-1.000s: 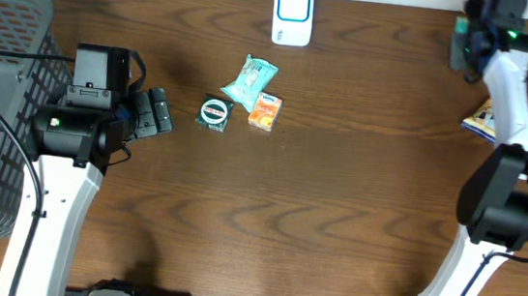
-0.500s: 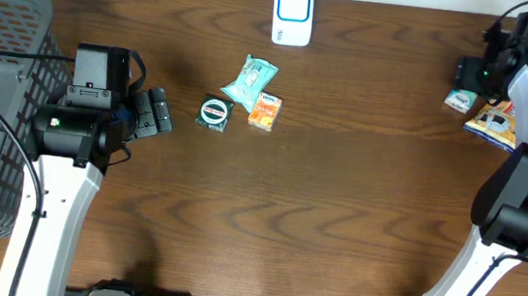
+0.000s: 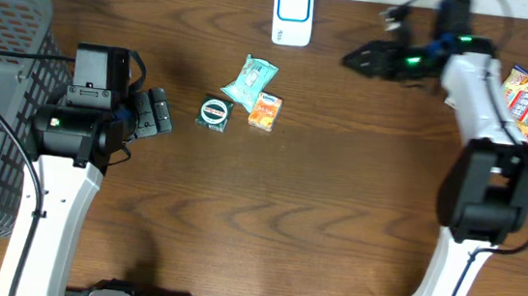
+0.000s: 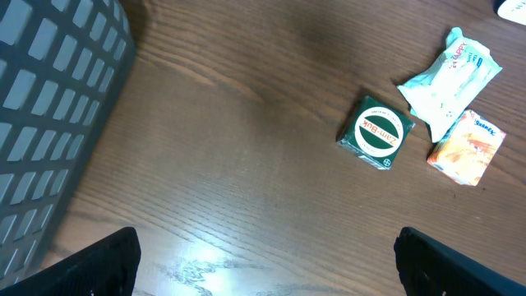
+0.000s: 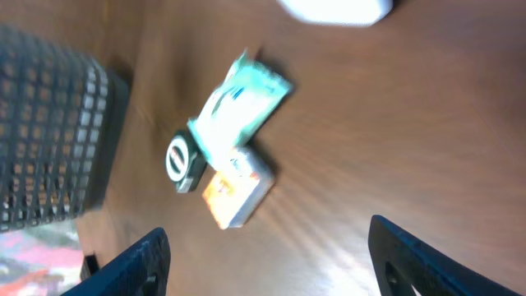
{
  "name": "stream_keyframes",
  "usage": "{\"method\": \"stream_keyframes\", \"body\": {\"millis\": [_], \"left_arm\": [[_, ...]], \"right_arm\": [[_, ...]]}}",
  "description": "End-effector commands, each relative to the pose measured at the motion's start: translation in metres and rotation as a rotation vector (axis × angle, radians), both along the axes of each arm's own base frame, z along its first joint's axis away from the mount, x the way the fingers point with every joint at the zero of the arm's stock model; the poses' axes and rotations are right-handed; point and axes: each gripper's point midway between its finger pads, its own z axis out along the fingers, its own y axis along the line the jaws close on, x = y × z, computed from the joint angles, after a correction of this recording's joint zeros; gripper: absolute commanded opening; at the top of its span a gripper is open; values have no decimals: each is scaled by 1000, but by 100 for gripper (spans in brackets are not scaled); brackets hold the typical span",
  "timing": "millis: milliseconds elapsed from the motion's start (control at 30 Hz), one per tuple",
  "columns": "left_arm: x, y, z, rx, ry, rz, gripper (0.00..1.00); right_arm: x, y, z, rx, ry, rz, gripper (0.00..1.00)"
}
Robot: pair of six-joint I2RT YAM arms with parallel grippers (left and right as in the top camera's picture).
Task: Scan the item barcode
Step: 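Reach the right gripper to the orange Kleenex pack and grasp it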
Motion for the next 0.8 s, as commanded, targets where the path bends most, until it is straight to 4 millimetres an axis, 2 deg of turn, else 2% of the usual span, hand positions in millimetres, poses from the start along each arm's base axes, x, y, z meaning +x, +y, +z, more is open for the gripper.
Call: {"method": "stream_keyframes", "body": {"millis": [0, 167, 233, 300, 600, 767], "left_arm": [[-1, 3, 3, 14, -5, 5, 97], [-1, 3, 3, 14, -5, 5, 98], [-1, 3, 3, 14, -5, 5, 98], [-1, 3, 3, 14, -5, 5, 98], [-1, 3, 3, 14, -5, 5, 98], [-1, 3, 3, 14, -5, 5, 98]], "right_arm": [[-18, 34, -26, -114, 122, -43, 71], [-35, 64, -56, -276, 224, -158, 63], [-45, 83, -64, -274, 246, -161, 61], [-51, 93, -70, -268, 258, -162, 59], [-66, 99, -103, -257, 313, -211, 50], [-74, 113, -114, -201, 322, -200, 49]]}}
